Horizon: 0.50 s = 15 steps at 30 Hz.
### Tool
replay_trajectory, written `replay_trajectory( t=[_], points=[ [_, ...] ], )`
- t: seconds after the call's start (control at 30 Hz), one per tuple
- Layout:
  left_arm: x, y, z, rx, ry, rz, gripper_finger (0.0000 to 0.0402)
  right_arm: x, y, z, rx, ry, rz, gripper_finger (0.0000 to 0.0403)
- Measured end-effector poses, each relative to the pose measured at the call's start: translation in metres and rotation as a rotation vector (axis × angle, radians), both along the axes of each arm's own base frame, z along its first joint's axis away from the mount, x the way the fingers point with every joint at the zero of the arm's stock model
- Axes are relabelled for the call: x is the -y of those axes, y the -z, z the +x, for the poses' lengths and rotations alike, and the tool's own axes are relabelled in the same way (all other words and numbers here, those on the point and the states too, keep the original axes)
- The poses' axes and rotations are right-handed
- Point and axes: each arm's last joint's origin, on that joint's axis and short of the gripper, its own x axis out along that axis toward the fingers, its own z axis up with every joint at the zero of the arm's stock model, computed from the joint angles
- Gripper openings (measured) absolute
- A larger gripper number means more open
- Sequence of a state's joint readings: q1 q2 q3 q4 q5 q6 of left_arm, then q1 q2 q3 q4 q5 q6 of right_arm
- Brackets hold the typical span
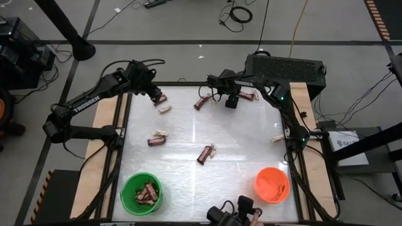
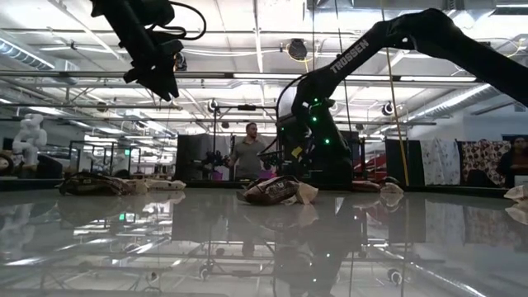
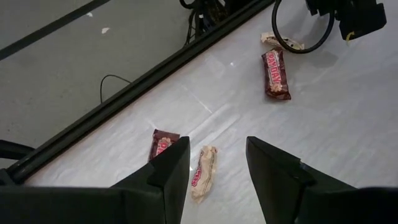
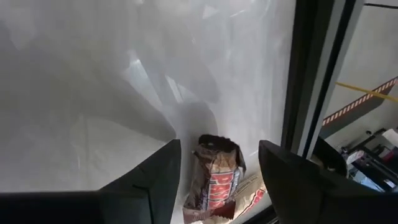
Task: Sort candy by brand, put in halloween buckets
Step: Put the brown chocolate bar into the green bucket
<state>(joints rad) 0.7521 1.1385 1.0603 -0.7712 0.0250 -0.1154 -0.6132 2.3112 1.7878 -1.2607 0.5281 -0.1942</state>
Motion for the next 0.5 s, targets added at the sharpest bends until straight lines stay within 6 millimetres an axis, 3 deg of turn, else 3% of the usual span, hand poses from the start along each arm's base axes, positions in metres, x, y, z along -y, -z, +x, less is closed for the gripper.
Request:
replay_trajectory(
  t=[0.2,0.5],
  points=[
    [0.0001,0.0001,-0.0001,-0.001,0.000,-0.001,0.0164,-0.0002,0.0001,-0.0001,0.005,0.004,0.008,0.0177],
    [0.0005,0.0005,-0.0004,-0.010,0.017,-0.001,0.0164,0.0045,0.0007,0.0000,0.038,0.029,-0.016,0.0071]
  ],
)
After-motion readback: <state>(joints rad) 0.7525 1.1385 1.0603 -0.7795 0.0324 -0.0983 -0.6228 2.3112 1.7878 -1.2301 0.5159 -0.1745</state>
